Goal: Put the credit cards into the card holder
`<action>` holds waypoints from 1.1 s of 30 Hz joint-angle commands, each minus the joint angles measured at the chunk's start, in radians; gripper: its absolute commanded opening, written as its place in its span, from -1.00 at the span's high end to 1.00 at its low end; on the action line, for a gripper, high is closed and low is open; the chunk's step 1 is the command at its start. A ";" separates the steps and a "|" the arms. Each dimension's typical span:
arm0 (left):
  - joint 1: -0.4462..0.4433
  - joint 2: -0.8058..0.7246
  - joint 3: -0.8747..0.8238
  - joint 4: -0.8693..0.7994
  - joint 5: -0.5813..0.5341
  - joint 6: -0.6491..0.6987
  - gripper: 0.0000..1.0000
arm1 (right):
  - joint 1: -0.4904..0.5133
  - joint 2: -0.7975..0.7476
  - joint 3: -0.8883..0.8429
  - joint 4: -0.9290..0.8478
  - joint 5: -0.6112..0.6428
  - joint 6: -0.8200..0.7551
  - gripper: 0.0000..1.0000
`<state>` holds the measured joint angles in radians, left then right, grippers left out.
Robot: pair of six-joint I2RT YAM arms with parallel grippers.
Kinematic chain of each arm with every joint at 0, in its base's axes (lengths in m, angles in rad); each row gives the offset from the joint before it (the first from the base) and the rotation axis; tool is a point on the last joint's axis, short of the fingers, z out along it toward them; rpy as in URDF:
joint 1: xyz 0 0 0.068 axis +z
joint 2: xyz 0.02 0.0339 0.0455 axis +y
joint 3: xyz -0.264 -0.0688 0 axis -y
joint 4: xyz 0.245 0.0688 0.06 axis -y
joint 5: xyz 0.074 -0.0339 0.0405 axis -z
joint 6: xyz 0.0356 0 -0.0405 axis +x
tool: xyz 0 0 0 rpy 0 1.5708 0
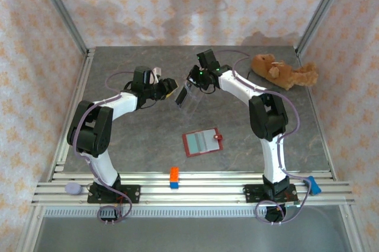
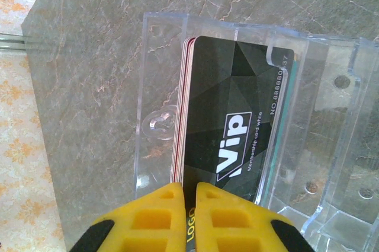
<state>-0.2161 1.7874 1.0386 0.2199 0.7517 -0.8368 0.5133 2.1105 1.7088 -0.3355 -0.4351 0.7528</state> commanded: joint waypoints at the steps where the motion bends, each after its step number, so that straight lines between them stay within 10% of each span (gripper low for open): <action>1: -0.009 -0.008 0.000 -0.016 0.009 0.022 0.18 | -0.007 -0.013 0.020 -0.037 0.000 -0.027 0.83; 33: -0.010 -0.022 -0.018 -0.016 0.006 0.024 0.18 | -0.018 -0.057 0.015 -0.109 0.006 -0.079 0.86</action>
<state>-0.2161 1.7874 1.0245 0.2123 0.7517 -0.8368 0.5030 2.0953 1.7172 -0.3965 -0.4385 0.6971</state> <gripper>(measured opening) 0.412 0.071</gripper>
